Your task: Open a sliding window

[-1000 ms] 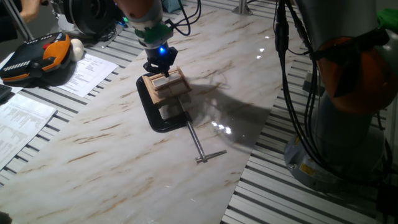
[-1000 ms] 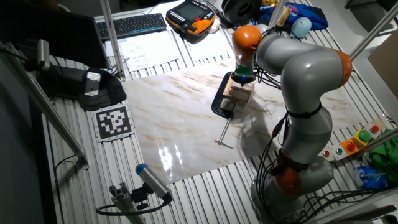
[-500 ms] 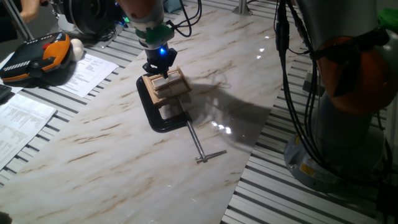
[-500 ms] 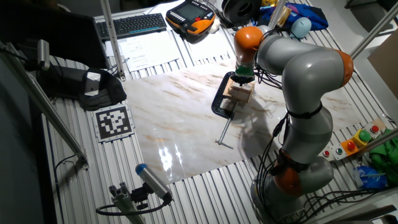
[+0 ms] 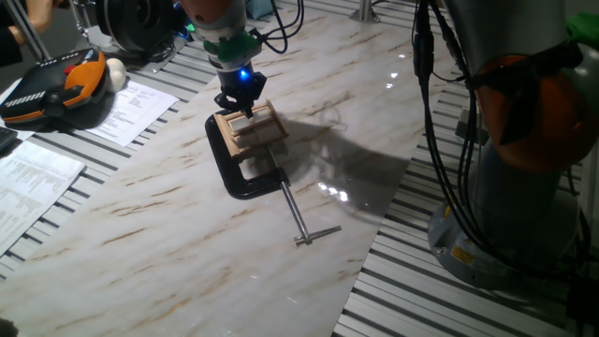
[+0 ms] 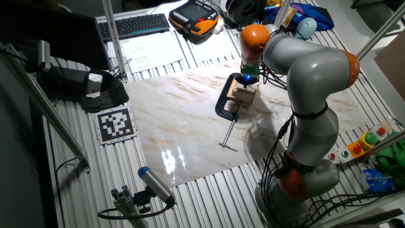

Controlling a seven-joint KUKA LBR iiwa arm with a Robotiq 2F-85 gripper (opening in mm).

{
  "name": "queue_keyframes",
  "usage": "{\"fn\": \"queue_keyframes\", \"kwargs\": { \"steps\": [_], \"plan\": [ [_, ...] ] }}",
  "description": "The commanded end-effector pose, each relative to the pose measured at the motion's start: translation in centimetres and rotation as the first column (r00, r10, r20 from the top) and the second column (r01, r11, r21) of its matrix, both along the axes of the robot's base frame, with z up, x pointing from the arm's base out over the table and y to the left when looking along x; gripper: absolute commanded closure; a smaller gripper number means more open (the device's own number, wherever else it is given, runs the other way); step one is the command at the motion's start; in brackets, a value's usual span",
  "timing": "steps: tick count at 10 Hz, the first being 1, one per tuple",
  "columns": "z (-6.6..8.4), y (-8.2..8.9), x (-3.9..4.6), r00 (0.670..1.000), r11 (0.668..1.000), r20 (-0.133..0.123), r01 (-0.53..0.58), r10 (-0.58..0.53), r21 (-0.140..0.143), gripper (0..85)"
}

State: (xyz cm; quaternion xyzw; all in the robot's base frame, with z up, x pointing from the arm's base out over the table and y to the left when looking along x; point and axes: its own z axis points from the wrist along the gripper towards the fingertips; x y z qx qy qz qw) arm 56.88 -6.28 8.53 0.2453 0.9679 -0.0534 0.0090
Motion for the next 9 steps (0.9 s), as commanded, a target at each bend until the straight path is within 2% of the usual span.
{"fn": "queue_keyframes", "kwargs": {
  "steps": [1, 2, 3, 4, 6, 8, 9],
  "plan": [
    [0.01, 0.05, 0.01, 1.0, 1.0, -0.009, 0.019, -0.019, 0.005, 85.0],
    [0.01, 0.05, 0.01, 1.0, 1.0, -0.017, 0.026, -0.026, 0.002, 85.0],
    [0.01, 0.05, 0.01, 1.0, 1.0, -0.008, 0.009, -0.01, -0.013, 85.0],
    [0.01, 0.05, 0.01, 1.0, 1.0, 0.001, -0.002, 0.002, -0.016, 85.0],
    [0.23, -0.03, 0.13, 1.0, 1.0, -0.009, -0.012, 0.012, -0.004, 85.0],
    [0.39, -0.22, 0.37, 1.0, 1.0, 0.005, -0.023, 0.023, -0.019, 85.0],
    [0.39, -0.58, 0.74, 1.0, 0.999, 0.012, -0.027, 0.027, -0.036, 85.0]
  ]
}}
